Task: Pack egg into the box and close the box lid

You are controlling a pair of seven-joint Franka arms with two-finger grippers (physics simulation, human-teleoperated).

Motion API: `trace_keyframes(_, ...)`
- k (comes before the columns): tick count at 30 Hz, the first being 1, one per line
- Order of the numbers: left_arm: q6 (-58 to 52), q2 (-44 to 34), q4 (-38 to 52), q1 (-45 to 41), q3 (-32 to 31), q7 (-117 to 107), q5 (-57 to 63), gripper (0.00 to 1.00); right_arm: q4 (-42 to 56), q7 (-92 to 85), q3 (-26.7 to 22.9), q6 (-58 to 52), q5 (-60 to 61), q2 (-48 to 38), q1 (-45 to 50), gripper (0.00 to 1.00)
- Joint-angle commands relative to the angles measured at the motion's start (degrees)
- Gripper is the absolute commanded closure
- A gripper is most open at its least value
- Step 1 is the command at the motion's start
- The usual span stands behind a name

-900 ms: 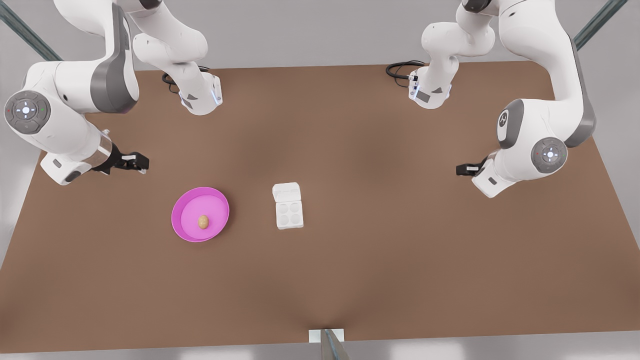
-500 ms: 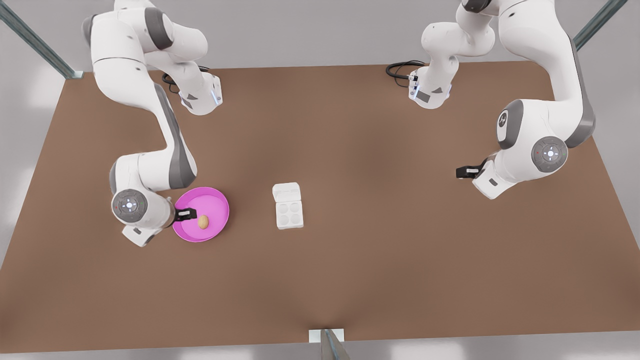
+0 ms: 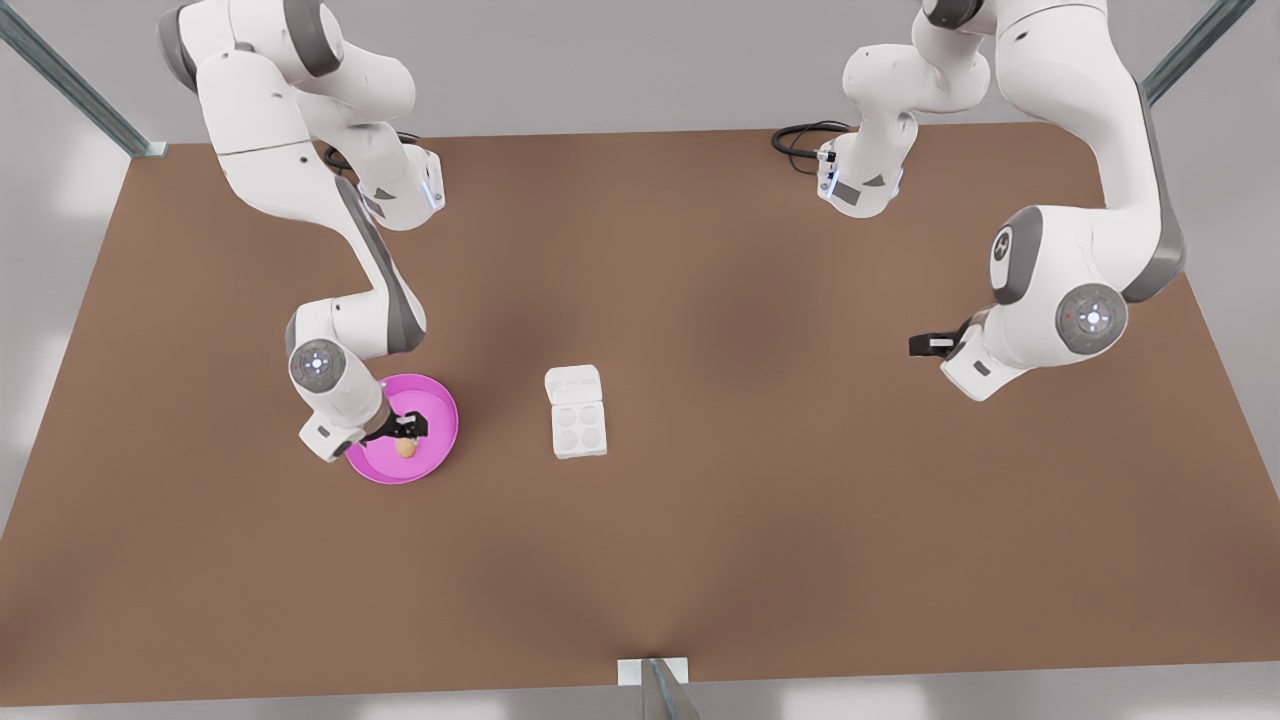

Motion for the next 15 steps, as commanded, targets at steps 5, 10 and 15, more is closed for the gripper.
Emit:
trace_keyframes(5,-0.76,0.51,0.02,-0.02,-0.04,-0.57,0.07,0.0,-2.02,12.54,0.0,5.11,2.11,1.85,-0.35,0.0)
trace_keyframes(10,-0.84,1.22,-0.07,0.07,-0.04,-0.74,0.07,0.0,-2.11,12.37,0.0,4.93,3.34,3.7,-1.15,0.0)
trace_keyframes(15,-0.84,1.3,-0.07,0.07,-0.04,-0.74,0.07,0.0,-1.76,11.84,0.0,5.19,4.66,6.16,-1.94,0.0)
